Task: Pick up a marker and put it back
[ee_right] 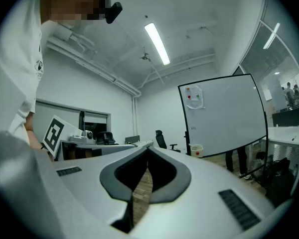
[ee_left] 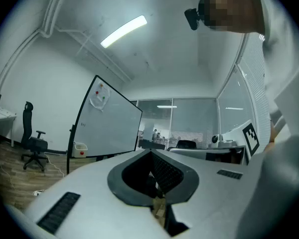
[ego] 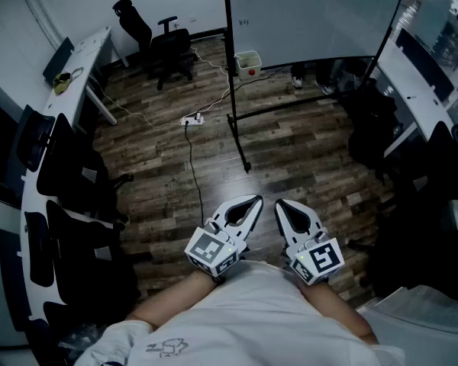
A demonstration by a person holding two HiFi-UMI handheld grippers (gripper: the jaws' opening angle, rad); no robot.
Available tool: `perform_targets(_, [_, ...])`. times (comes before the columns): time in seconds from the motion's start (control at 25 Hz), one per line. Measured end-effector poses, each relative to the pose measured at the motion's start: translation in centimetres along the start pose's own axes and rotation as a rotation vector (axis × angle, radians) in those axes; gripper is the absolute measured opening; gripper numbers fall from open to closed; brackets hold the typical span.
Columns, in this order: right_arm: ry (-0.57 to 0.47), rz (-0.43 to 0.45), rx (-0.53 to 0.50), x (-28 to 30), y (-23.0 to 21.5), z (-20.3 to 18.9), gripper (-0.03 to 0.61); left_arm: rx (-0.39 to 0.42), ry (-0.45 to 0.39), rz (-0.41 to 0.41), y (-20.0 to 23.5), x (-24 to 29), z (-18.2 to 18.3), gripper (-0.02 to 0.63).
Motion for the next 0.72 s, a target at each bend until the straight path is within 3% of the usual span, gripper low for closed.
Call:
perform_targets(0.4, [0.010, 0.002, 0.000, 1.9, 0.0, -0.1, 0.011, -0.031, 0.009, -0.006, 1.9, -0.3, -0.3, 0.006])
perform_targets(0.72, [0.009, -0.006, 0.019, 7.2, -0.4, -0.3, 0.012, -0.053, 0.022, -0.055, 6.8, 0.2, 0.2, 0.006])
Point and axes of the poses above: the fingertips, and each gripper's own axes: x forward along the fingers, y to its left, z out of its top, the point moved 8 cm from there along -x, backward along the fingers, and after that the axes turned 4 degrees about -x, right-handed, at the moved point
